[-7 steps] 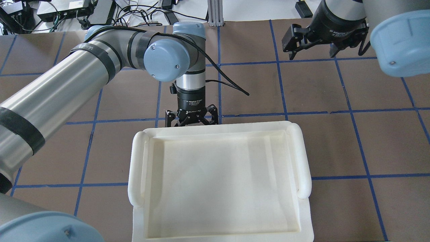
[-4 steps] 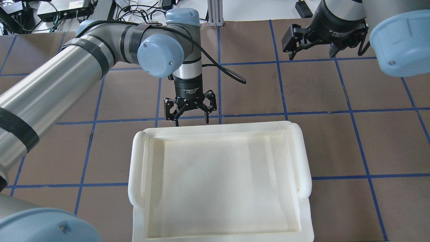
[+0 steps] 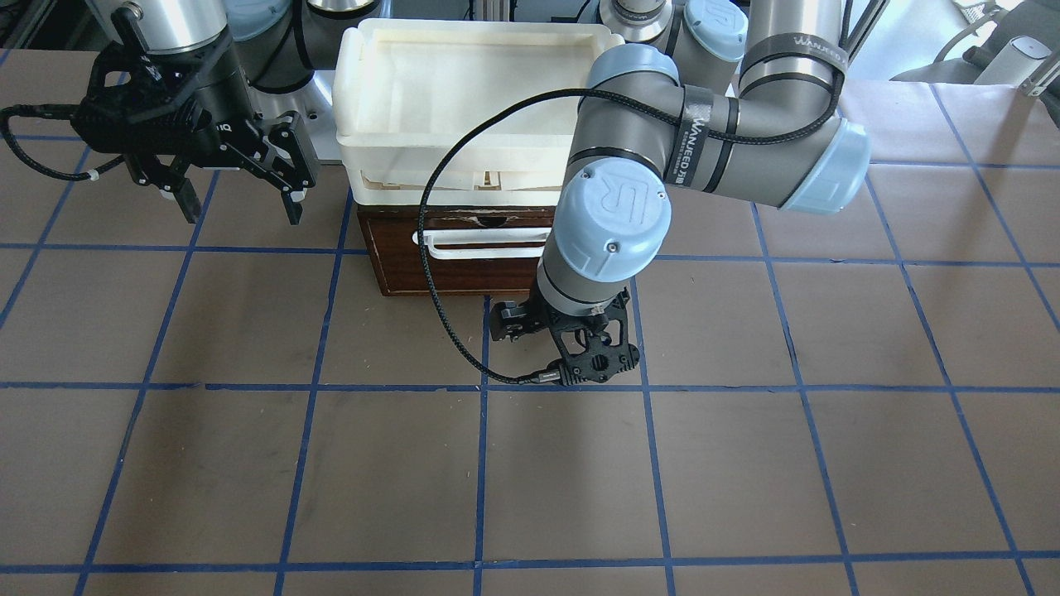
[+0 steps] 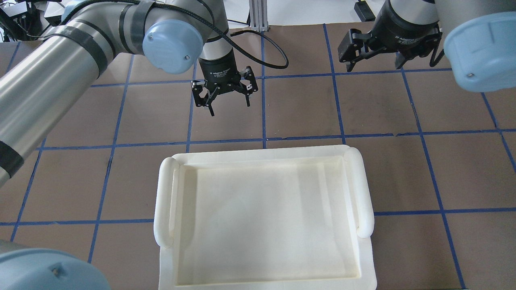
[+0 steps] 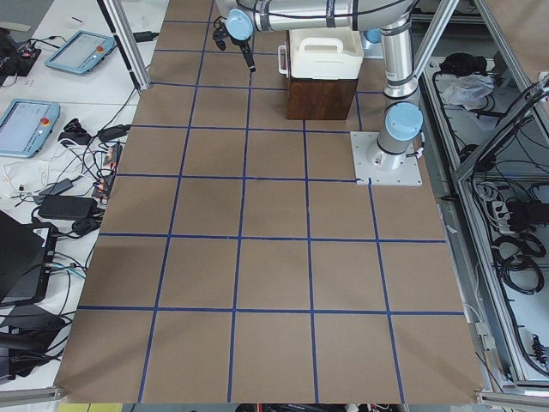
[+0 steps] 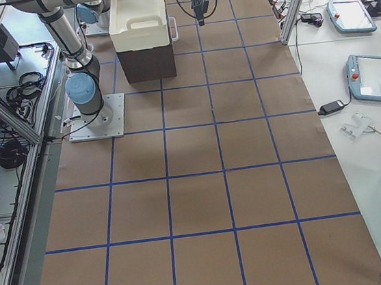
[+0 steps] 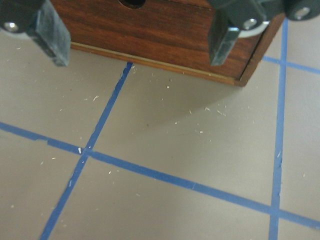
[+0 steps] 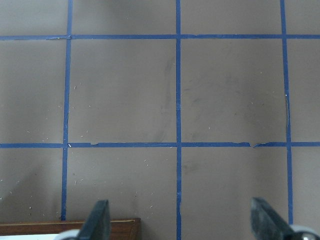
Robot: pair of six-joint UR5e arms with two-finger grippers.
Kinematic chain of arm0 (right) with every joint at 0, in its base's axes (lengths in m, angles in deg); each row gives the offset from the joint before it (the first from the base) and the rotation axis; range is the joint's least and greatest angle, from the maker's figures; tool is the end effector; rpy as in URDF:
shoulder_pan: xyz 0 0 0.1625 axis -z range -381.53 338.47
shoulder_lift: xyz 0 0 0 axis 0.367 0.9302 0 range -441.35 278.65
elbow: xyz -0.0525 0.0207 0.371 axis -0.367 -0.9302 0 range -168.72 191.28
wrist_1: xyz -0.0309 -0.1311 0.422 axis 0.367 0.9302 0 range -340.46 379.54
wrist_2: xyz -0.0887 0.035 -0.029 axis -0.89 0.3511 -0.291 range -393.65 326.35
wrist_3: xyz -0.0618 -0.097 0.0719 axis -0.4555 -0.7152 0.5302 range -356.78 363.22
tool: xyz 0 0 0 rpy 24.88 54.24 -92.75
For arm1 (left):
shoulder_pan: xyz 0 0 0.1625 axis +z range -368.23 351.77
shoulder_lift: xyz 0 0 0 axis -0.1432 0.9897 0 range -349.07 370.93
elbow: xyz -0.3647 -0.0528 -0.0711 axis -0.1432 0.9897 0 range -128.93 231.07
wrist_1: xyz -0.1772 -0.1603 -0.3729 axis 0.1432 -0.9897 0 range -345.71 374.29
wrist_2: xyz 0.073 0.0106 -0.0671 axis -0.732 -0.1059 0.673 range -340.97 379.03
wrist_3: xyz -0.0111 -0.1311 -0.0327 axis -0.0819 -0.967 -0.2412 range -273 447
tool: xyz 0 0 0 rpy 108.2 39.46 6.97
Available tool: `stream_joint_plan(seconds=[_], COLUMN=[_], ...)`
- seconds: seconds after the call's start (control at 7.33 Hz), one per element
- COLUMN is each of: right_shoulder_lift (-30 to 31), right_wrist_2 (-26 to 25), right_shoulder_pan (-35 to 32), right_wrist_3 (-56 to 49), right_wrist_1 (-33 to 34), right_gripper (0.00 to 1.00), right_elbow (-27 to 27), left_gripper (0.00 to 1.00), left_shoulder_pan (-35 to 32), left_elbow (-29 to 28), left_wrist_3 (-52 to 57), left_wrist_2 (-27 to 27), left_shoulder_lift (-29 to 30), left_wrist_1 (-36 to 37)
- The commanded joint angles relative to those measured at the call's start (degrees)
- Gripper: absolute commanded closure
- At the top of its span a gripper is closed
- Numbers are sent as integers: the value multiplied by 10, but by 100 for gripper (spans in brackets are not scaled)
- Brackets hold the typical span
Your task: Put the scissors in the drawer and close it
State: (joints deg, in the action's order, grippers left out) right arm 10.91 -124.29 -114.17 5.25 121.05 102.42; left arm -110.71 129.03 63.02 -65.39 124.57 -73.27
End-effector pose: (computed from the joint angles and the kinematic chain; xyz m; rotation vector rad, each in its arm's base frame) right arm 0.1563 -0.5278 0.4352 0.0147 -3.1204 0.3457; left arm -0.2815 -0.5944 0.2722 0.3214 -3.0697 -0.2824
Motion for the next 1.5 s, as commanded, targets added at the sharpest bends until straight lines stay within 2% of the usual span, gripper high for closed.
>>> stream_joint_plan(seconds=[0.0,0.27,0.68,0.82,0.95,1.23,1.36], right_shoulder_lift=[0,0,1,1,1,1,1], right_wrist_2=[0,0,-1,-1,-1,-1,-1], right_shoulder_pan=[0,0,0,0,0,-1,0], right_wrist_3=[0,0,0,0,0,0,0], right_wrist_1=[0,0,0,-1,-1,-1,-1], right_gripper=[0,0,0,0,0,0,0], right_elbow=[0,0,0,0,0,0,0], left_gripper=[0,0,0,0,0,0,0], left_shoulder_pan=[43,95,139,143,143,143,143], left_elbow=[-10,-12,-7,3,16,78,90], left_wrist_3=[135,264,275,276,275,264,238], left_wrist_2=[-27,-23,-31,-56,-62,-60,-61], left_shoulder_lift=[-31,-67,-117,-127,-142,-184,-200], left_wrist_1=[26,56,47,46,16,18,15])
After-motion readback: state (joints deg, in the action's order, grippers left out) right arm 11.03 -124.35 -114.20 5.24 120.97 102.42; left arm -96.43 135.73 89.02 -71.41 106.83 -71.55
